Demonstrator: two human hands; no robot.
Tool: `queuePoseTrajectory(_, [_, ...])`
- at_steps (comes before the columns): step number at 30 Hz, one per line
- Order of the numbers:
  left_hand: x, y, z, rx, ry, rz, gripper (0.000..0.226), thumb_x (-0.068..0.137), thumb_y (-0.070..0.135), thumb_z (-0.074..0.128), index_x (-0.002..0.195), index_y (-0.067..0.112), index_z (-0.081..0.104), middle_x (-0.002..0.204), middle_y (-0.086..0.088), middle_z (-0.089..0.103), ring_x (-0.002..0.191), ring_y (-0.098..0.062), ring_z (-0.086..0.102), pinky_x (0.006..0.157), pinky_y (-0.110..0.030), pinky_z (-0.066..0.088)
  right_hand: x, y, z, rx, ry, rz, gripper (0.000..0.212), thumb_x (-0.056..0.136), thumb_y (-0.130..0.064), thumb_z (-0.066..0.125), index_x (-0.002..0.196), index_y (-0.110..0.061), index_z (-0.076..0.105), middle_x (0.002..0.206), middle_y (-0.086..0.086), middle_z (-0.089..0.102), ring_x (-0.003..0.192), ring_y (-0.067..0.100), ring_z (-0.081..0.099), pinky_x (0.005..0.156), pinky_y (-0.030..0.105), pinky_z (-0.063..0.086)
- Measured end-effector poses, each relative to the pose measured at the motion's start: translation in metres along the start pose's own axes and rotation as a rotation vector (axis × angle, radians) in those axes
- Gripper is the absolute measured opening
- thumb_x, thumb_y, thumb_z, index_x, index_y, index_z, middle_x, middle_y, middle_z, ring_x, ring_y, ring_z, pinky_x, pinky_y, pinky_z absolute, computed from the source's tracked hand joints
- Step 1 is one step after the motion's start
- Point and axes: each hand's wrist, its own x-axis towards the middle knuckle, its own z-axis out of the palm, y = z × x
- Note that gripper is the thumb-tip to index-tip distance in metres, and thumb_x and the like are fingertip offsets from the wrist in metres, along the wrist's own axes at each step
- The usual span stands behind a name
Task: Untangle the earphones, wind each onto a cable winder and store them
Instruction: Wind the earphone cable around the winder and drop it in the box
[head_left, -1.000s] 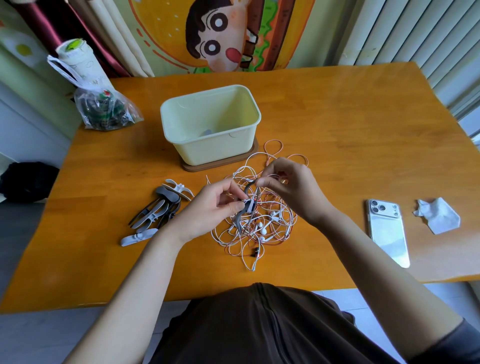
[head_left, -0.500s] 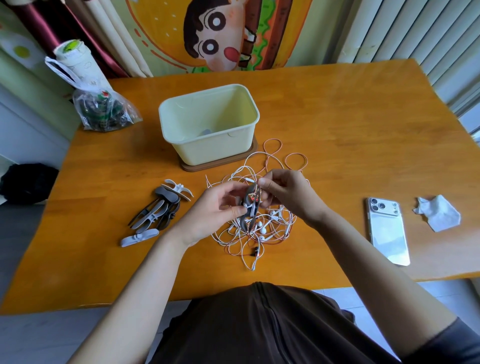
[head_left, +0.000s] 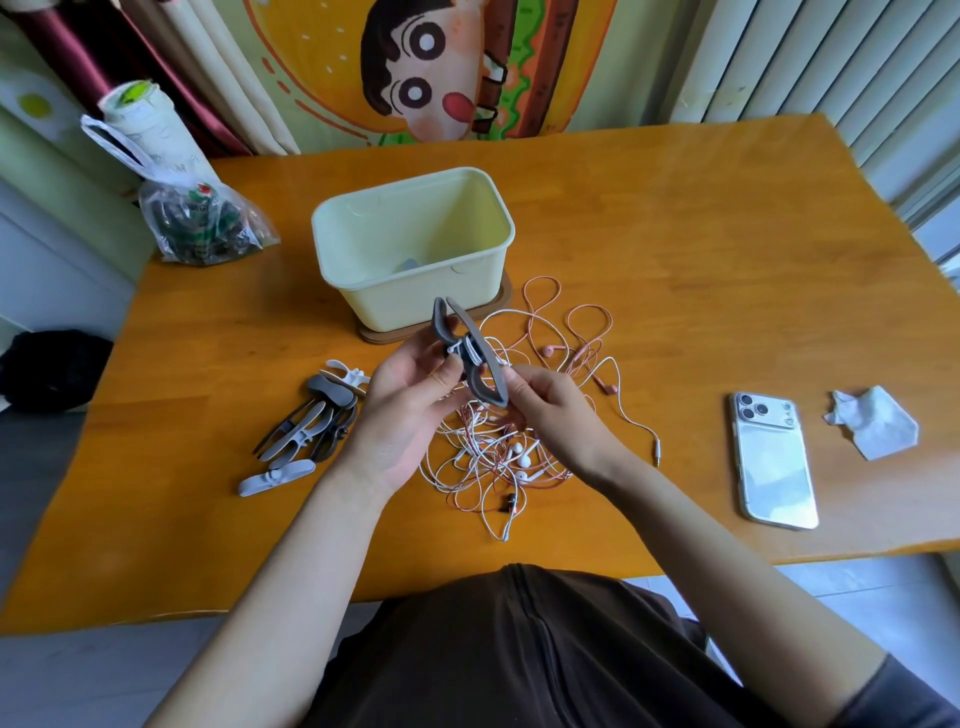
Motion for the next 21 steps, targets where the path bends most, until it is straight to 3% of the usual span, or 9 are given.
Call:
queuePoseTrajectory(4, [0.004, -0.005, -0.003, 0.010, 0.128, 0.022, 0.026, 0.086, 0.009, 0.055, 0.112, 0.015, 0.060, 0.109, -0.004, 0.066, 0.104, -0.018, 0.064, 0.083, -0.034, 0.056, -0.002, -0.004, 0.004, -0.155, 0.054, -0.045, 0.036, 0.101, -0.029, 0.037, 0.074, -0.018, 0.057, 0.056, -0.007, 0.041, 0.049, 0.006, 0.038, 0.049, 0.023, 0.034])
queuePoseTrajectory(6, [0.006, -0.008, -0.007, 0.031, 0.217, 0.022, 0.023, 0.093, 0.003, 0.051, 0.111, 0.014, 0.060, 0.107, -0.004, 0.066, 0.100, -0.016, 0.065, 0.078, -0.031, 0.056, -0.004, -0.003, 0.006, -0.257, 0.049, -0.074, 0.031, 0.102, -0.026, 0.037, 0.081, -0.017, 0.058, 0.053, -0.009, 0.037, 0.045, 0.007, 0.034, 0.046, 0.017, 0.027])
queuePoseTrajectory(8, [0.007, -0.011, -0.009, 0.054, 0.275, 0.016, 0.022, 0.095, 0.002, 0.049, 0.113, 0.011, 0.059, 0.106, -0.006, 0.065, 0.097, -0.017, 0.065, 0.073, -0.028, 0.056, -0.006, -0.002, 0.008, -0.323, 0.036, -0.094, 0.029, 0.102, -0.022, 0.037, 0.086, -0.015, 0.060, 0.053, -0.009, 0.037, 0.043, 0.007, 0.035, 0.045, 0.017, 0.029])
queuePoseTrajectory(15, [0.005, -0.014, -0.010, 0.039, 0.350, -0.008, 0.021, 0.096, 0.003, 0.050, 0.109, 0.014, 0.061, 0.103, -0.010, 0.062, 0.095, -0.020, 0.063, 0.077, -0.033, 0.053, -0.009, -0.005, 0.010, -0.444, -0.011, -0.110, 0.026, 0.101, -0.024, 0.040, 0.098, -0.013, 0.063, 0.063, -0.017, 0.045, 0.053, -0.004, 0.046, 0.051, 0.013, 0.032])
queuePoseTrajectory(18, [0.003, -0.014, -0.009, 0.103, 0.352, 0.018, 0.020, 0.096, 0.004, 0.050, 0.109, 0.015, 0.061, 0.105, -0.007, 0.065, 0.094, -0.016, 0.064, 0.070, -0.027, 0.054, -0.010, -0.008, 0.007, -0.455, -0.028, -0.107, 0.030, 0.101, -0.023, 0.037, 0.088, -0.015, 0.063, 0.060, -0.012, 0.046, 0.050, 0.004, 0.043, 0.050, 0.016, 0.028])
queuePoseTrajectory(21, [0.002, -0.014, -0.004, 0.057, 0.342, 0.010, 0.021, 0.096, 0.003, 0.050, 0.110, 0.014, 0.062, 0.106, -0.008, 0.065, 0.095, -0.017, 0.065, 0.074, -0.030, 0.055, -0.006, -0.016, 0.002, -0.323, -0.080, -0.006, 0.037, 0.100, -0.019, 0.036, 0.067, -0.017, 0.054, 0.057, -0.002, 0.043, 0.050, 0.011, 0.037, 0.054, 0.025, 0.031])
